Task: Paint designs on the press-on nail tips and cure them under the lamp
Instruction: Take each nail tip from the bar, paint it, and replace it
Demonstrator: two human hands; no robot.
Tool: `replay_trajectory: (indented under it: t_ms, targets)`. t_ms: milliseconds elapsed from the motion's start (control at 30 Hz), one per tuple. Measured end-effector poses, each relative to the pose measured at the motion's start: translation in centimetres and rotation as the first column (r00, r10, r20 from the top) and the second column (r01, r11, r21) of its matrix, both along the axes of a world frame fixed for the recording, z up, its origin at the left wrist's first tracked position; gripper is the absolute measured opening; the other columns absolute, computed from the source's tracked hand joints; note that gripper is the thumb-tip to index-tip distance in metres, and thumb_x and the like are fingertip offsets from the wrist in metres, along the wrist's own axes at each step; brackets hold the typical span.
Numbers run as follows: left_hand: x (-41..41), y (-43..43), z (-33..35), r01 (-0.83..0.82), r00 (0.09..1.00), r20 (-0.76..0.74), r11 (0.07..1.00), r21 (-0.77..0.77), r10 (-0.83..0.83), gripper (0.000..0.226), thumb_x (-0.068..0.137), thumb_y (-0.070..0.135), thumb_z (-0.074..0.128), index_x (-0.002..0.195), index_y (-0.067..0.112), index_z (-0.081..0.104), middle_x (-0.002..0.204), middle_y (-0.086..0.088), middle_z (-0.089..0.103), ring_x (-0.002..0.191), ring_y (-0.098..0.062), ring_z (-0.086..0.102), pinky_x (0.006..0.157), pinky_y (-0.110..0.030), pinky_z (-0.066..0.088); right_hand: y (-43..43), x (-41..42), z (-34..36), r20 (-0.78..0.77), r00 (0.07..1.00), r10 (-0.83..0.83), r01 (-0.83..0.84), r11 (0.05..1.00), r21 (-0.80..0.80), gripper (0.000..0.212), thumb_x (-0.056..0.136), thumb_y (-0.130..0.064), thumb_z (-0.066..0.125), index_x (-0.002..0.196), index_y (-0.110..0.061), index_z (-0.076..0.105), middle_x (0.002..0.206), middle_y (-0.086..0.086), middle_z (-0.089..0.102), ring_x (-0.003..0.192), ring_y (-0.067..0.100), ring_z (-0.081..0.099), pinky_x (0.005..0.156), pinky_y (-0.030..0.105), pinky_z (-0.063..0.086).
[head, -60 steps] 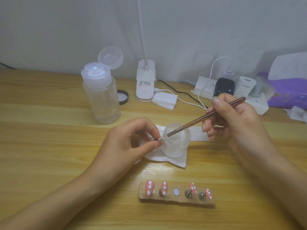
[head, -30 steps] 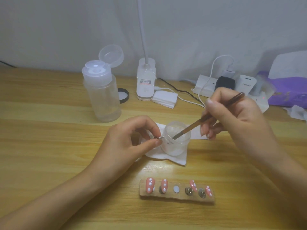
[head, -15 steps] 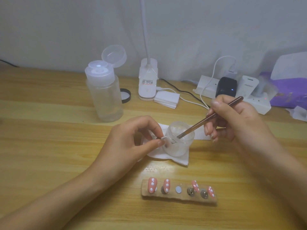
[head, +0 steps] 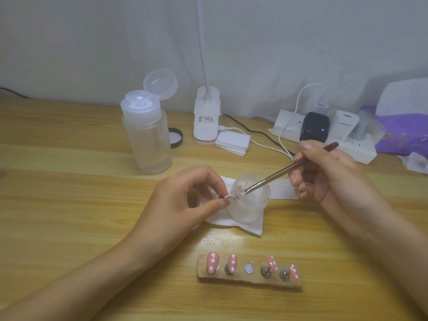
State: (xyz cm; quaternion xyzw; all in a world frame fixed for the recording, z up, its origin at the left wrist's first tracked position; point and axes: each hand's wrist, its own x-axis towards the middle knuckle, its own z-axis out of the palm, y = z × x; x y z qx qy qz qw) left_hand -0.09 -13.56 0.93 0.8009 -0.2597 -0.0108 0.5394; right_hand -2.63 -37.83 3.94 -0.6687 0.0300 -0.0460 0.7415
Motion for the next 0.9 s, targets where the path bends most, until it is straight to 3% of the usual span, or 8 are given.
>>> replay_trajectory:
  t_ms: [300, 433, 600, 733, 900]
  targets:
    - [0.0, 0.0, 0.0, 0.008, 1.0, 0.01, 1.0, 0.002, -0.008, 0.021, 0.079, 0.009, 0.08, 0.075, 0.024, 0.067, 0.071, 0.02, 0.061, 0.053, 0.006, 0.052, 0.052, -0.004, 0.034, -0.2, 0.0, 0.2, 0.114, 0.992, -0.047, 0.044, 0.999, 0.028, 0.024, 0.09, -0.033, 0.052, 0.078, -0.012, 0.051, 0.055, 0.006, 0.057, 0.049, 0.014, 0.052, 0.046, 0.02, 0.044]
    - [0.0, 0.0, 0.0, 0.01, 1.0, 0.011, 1.0, 0.001, -0.01, 0.02, 0.08, 0.009, 0.08, 0.076, 0.025, 0.067, 0.072, 0.021, 0.062, 0.054, 0.006, 0.053, 0.054, -0.004, 0.035, -0.2, -0.1, 0.8, 0.249, 0.967, -0.048, 0.073, 0.993, -0.089, 0.028, 0.099, -0.029, 0.05, 0.075, -0.015, 0.053, 0.056, 0.006, 0.058, 0.051, 0.018, 0.053, 0.048, 0.023, 0.045]
    - [-0.1, 0.0, 0.0, 0.012, 1.0, 0.009, 1.0, -0.005, -0.011, 0.019, 0.08, 0.009, 0.08, 0.076, 0.024, 0.067, 0.073, 0.02, 0.062, 0.055, 0.005, 0.054, 0.051, -0.006, 0.037, 0.2, -0.5, 1.7, 0.349, 0.936, -0.053, 0.09, 0.992, -0.09, 0.029, 0.1, -0.024, 0.046, 0.074, -0.019, 0.055, 0.057, 0.0, 0.059, 0.051, 0.017, 0.056, 0.048, 0.022, 0.045]
    - [-0.1, 0.0, 0.1, 0.016, 1.0, 0.009, 1.0, -0.007, -0.016, 0.021, 0.08, 0.008, 0.08, 0.076, 0.024, 0.067, 0.073, 0.021, 0.062, 0.055, 0.006, 0.053, 0.05, -0.006, 0.037, 0.7, -0.8, 2.0, 0.354, 0.935, -0.025, 0.133, 0.95, -0.283, 0.03, 0.101, -0.021, 0.048, 0.073, -0.012, 0.053, 0.054, 0.007, 0.059, 0.048, 0.02, 0.057, 0.046, 0.024, 0.047]
    - [0.0, 0.0, 0.0, 0.015, 1.0, 0.007, 1.0, -0.004, -0.015, 0.019, 0.079, 0.009, 0.08, 0.076, 0.024, 0.068, 0.072, 0.02, 0.062, 0.054, 0.005, 0.053, 0.051, -0.005, 0.035, 1.9, -1.3, 1.7, 0.27, 0.96, 0.071, 0.049, 0.91, -0.412, 0.031, 0.094, -0.031, 0.053, 0.076, -0.006, 0.055, 0.057, 0.012, 0.063, 0.052, 0.026, 0.061, 0.049, 0.025, 0.05]
